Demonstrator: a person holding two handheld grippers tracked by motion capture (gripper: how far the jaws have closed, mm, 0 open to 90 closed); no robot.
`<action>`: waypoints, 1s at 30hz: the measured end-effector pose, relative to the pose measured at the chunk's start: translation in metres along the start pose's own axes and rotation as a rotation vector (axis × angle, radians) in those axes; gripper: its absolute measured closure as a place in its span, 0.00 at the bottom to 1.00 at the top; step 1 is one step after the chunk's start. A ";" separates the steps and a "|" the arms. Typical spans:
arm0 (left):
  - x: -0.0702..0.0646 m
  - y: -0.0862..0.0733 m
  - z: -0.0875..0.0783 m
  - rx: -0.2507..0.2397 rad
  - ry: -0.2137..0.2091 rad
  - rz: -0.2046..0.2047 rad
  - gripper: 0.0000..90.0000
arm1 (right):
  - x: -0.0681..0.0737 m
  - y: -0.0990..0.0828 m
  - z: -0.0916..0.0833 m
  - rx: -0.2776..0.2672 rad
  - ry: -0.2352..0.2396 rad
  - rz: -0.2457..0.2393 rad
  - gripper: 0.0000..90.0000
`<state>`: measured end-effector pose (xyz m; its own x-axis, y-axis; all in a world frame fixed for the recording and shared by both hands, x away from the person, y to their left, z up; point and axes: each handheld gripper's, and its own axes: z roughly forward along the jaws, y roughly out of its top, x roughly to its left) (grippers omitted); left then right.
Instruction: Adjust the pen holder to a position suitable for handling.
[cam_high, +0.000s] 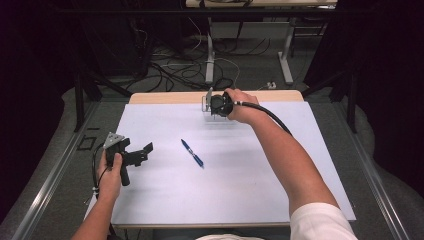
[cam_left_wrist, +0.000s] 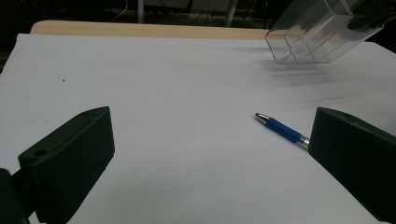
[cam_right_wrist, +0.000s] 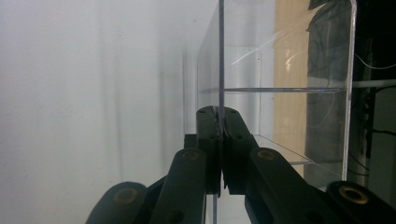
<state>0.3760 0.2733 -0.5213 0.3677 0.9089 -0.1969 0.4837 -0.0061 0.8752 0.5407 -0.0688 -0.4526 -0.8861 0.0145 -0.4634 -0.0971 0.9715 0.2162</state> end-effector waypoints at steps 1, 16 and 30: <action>0.000 0.000 0.000 0.000 0.000 0.000 0.00 | 0.001 0.000 -0.002 0.007 0.008 -0.004 0.98; -0.001 0.000 0.001 0.001 0.004 0.002 0.00 | 0.019 0.010 -0.015 -0.007 0.046 -0.012 0.97; -0.002 0.000 0.002 0.012 0.002 0.013 0.00 | 0.038 0.009 -0.023 -0.013 0.108 0.018 0.97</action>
<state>0.3769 0.2704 -0.5221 0.3724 0.9096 -0.1842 0.4884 -0.0233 0.8723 0.4954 -0.0652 -0.4489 -0.9314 0.0054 -0.3641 -0.0862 0.9682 0.2350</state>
